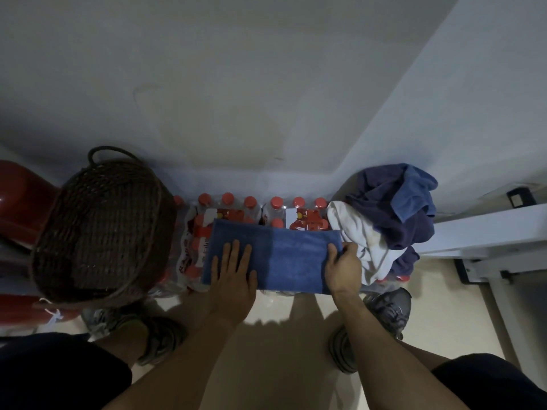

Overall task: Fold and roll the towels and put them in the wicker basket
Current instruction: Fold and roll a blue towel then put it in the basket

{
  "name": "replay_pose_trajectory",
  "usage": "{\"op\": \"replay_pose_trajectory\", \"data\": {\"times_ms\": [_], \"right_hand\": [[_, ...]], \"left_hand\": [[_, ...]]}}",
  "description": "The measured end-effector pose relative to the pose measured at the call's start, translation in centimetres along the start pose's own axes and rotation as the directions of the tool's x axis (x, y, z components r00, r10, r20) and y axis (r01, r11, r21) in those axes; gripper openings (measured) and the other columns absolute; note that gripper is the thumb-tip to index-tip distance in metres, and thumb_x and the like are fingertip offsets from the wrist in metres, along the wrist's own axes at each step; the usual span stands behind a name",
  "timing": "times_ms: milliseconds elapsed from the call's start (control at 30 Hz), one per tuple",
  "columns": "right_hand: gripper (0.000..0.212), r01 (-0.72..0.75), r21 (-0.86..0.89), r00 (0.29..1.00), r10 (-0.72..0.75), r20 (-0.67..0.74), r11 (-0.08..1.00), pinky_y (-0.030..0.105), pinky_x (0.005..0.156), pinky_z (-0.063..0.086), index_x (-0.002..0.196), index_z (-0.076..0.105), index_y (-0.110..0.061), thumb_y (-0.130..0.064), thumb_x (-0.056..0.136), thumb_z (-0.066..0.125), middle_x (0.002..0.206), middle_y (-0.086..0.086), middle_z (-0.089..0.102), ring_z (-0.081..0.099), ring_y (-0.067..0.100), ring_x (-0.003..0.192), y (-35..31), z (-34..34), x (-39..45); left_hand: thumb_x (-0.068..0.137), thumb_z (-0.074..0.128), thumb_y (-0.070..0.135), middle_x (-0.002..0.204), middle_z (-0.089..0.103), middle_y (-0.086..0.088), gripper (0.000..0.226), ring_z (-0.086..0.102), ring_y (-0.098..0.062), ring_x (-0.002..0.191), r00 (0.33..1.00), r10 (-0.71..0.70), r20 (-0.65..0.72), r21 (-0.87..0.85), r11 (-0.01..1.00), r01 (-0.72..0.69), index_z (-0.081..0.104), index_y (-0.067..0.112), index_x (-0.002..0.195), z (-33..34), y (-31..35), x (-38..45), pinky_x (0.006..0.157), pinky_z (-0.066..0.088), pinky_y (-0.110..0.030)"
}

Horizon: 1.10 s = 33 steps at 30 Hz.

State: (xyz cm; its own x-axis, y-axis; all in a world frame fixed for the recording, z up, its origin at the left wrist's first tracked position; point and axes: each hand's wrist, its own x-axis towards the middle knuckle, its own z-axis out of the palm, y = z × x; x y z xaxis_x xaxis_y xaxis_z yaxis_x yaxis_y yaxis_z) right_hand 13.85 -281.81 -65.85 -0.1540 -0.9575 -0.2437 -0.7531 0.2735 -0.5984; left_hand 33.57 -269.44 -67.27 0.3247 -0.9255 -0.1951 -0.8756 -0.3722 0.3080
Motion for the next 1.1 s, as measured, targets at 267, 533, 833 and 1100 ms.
{"op": "replay_pose_trajectory", "data": {"times_ms": [267,533,833,1100], "right_hand": [[0.02,0.088,-0.144,0.996,-0.091,-0.019,0.986,0.033,0.064,0.041,0.094,0.044,-0.015,-0.031,0.095,0.055,0.081,0.005,0.058,0.058,0.029,0.073,-3.8,-1.8,-0.3],[0.013,0.259,0.092,0.921,-0.274,0.277,0.962,0.008,0.05,0.036,0.087,0.053,-0.015,-0.019,0.088,0.066,0.076,-0.005,0.058,0.059,0.017,0.068,-10.9,1.0,-3.4],[0.016,0.378,0.219,0.824,-0.434,0.363,0.9,0.027,0.084,0.053,0.105,0.062,-0.007,-0.017,0.093,0.061,0.098,0.007,0.07,0.065,0.02,0.088,-13.1,8.6,-7.4],[0.042,0.155,0.205,0.767,-0.249,0.591,0.966,0.03,0.108,0.04,0.137,0.052,-0.008,-0.002,0.096,0.045,0.132,0.01,0.059,0.054,0.024,0.122,-12.7,9.6,-7.6]], "left_hand": [[0.091,0.055,0.02,0.146,0.042,-0.011,0.053,0.038,-0.027,0.135,0.974,-0.218,-0.057,-0.299,0.935,0.191,0.042,0.009,0.141,-2.5,0.7,1.2,0.114,0.031,-0.043],[0.089,0.055,0.015,0.105,0.061,-0.018,0.024,0.059,-0.032,0.097,0.876,-0.479,-0.048,-0.39,0.817,0.425,0.055,-0.001,0.106,-4.5,-1.8,0.9,0.087,0.049,-0.045],[0.097,0.047,0.019,0.106,0.066,-0.019,0.019,0.06,-0.033,0.093,0.864,-0.447,0.234,-0.537,0.681,0.498,0.062,0.008,0.096,-6.2,-4.4,3.2,0.079,0.045,-0.033],[0.092,0.06,0.021,0.087,0.062,-0.017,0.022,0.061,-0.034,0.085,0.901,-0.331,0.281,-0.464,0.775,0.429,0.06,-0.001,0.092,-6.8,-4.7,3.3,0.07,0.047,-0.037]]}}
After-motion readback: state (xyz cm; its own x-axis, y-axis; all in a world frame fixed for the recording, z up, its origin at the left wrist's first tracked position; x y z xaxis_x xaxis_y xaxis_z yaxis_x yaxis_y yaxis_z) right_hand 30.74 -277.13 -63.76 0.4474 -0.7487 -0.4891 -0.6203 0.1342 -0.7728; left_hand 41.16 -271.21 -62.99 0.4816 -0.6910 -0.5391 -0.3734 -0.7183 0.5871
